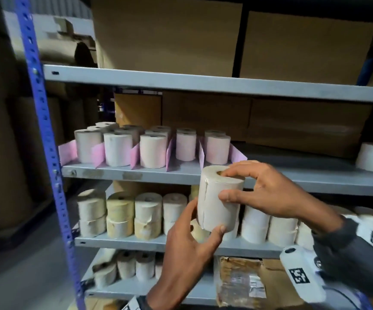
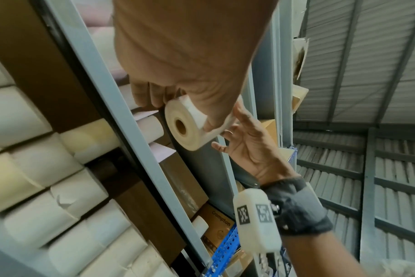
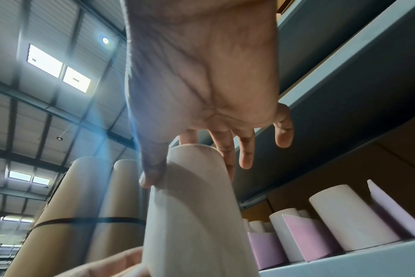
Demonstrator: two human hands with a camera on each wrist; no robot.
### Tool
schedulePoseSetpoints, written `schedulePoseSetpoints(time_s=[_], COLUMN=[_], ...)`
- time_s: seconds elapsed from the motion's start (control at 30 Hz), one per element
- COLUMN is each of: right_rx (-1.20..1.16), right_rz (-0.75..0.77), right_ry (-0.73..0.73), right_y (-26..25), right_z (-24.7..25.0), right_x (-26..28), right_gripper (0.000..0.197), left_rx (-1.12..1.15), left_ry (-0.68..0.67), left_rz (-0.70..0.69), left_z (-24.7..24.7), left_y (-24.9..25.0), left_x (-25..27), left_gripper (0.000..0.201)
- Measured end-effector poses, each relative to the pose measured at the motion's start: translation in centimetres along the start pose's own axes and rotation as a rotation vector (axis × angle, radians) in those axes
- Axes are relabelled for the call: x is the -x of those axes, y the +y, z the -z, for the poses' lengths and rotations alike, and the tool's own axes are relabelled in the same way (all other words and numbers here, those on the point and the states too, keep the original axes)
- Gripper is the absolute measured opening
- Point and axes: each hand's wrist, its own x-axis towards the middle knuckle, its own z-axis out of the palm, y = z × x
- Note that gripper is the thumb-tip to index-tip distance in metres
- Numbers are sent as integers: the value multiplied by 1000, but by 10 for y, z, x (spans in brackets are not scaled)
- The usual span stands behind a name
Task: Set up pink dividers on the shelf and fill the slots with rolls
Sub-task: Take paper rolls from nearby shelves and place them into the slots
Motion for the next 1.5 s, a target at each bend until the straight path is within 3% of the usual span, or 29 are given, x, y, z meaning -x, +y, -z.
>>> schedulePoseSetpoints(time_s=[0.1,0.17,0.27,0.47,0.7,0.97,1.13,1.33,1.5], right_rx=[85,145,172,217,250,208,380,497,510], right_rz=[6,13,-2,-35,-57,-66,-13,-13,-62], right_ry=[41,77,122,152,138,137,148,147,128], right_y=[-1,0,6,32,58,92,104,111,112], right_z=[-17,-27,-39,-54,-59,-69,-68,-70,-71], right_x=[-23,-39,-62,-109,-156,-196,-219,-242,-253], right_gripper=[53,49,53,68,76,54,63,51,49], left_rx=[-183,-327,-526,-728,-809,-903,-1010,-1085,-1082], left_ry=[80,15,-104,-154,-190,-248,-232,-299,-232], left_rz=[-23,-74,-100,-73,-40,27,-10,70,9], left_z=[11,13,12,3,-7,-15,-22,-29,-31], left_y=[-5,-9,-17,-38,-69,-87,-97,-115,-132], left_x=[8,13,12,-30,-72,-103,-124,-133,-134], left_gripper=[64,76,81,85,92,101,102,101,98])
